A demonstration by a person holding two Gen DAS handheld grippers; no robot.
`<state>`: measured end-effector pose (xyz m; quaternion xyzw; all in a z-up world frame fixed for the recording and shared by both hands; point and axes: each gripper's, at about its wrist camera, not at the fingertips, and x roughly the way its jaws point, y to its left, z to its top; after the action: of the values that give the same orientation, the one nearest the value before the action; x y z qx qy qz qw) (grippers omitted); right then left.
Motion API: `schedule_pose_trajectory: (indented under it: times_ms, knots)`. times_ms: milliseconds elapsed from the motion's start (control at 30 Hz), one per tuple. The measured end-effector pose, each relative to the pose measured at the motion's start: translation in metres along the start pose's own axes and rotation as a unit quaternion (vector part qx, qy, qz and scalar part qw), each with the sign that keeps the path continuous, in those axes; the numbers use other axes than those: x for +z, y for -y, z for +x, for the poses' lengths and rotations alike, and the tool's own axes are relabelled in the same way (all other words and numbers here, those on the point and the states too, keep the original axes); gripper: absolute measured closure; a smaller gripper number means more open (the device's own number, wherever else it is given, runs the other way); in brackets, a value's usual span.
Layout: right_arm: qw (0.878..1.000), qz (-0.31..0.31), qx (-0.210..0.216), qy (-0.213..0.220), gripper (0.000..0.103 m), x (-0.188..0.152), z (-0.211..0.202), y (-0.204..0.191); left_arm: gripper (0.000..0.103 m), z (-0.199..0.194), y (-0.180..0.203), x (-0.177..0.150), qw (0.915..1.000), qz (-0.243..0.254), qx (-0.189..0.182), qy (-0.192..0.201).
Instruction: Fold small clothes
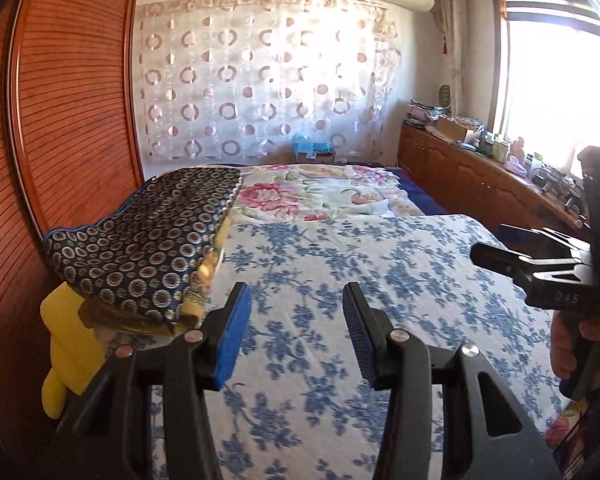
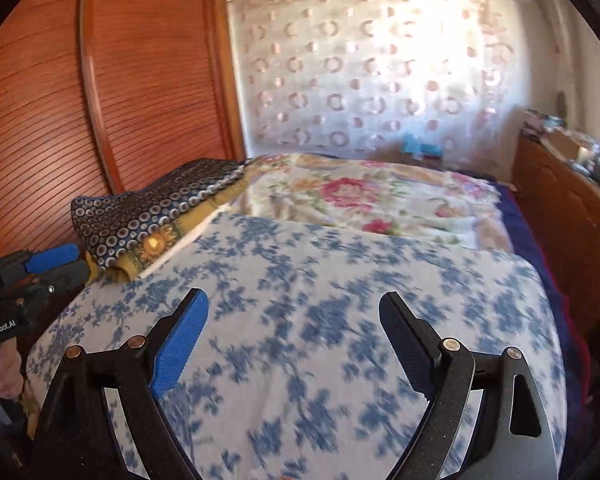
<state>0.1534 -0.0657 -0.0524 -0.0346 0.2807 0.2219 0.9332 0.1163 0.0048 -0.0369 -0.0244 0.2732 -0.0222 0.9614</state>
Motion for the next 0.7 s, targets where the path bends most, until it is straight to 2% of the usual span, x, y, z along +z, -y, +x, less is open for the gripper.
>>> schedule_pose_trajectory:
  times_ms: [200,400,700]
  knots:
    - [0.999,0.023,-0.04,0.029,0.014,-0.01,-0.045,0.017,0.056,-0.014,0.017,0.005,0.9999,0.012,-0.009,0.009]
    - [0.994,0.03,-0.083,0.062,0.014,-0.01,-0.083,0.024,0.056,-0.03,0.02,0.016,0.9998,0.003,0.001,0.022]
    - [0.992,0.034,-0.091,0.081,0.014,-0.008,-0.102,0.028,0.056,-0.041,0.018,0.024,0.9994,-0.005,0.009,0.034]
